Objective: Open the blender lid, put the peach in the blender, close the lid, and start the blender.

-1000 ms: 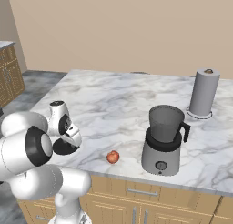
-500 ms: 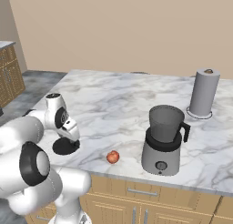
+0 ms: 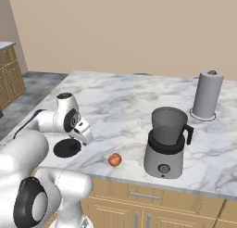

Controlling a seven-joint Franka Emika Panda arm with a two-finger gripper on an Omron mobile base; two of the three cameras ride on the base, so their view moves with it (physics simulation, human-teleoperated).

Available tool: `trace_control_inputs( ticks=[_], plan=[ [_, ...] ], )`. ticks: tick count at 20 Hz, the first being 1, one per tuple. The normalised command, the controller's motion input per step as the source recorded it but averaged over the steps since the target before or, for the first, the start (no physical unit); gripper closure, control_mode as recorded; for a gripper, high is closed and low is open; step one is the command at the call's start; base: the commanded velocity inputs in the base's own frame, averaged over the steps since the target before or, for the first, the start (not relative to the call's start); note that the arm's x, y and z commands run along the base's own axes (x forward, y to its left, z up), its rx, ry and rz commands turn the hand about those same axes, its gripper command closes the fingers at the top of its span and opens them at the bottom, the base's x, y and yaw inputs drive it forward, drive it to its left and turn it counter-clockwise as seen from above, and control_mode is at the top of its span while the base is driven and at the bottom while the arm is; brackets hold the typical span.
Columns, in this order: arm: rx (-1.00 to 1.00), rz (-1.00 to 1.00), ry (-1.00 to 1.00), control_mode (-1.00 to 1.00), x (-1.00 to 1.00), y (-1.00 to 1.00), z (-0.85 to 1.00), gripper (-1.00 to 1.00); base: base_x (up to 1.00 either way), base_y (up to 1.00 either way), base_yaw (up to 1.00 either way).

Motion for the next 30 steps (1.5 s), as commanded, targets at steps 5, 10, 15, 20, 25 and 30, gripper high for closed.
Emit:
trace_control_inputs(
  ticks=[5,10,15,20,25,30],
  plan=[
    [0.01,-0.04,0.01,-1.0,-0.02,-1.0,0.0,-1.0,0.0,0.0,0.0],
    [0.02,-0.13,0.07,-1.0,0.0,-0.98,0.0,-1.0,0.0,0.0,0.0],
    [0.02,-0.19,0.1,-1.0,0.0,-0.68,0.0,-1.0,0.0,0.0,0.0],
    [0.03,-0.09,0.02,-1.0,0.03,-0.19,0.0,-1.0,0.0,0.0,0.0],
    [0.03,-0.01,0.0,-1.0,0.14,0.0,-0.09,-1.0,0.0,0.0,0.0],
    [0.01,0.0,0.01,-1.0,0.02,0.0,-0.32,-1.0,0.0,0.0,0.0]
  ],
)
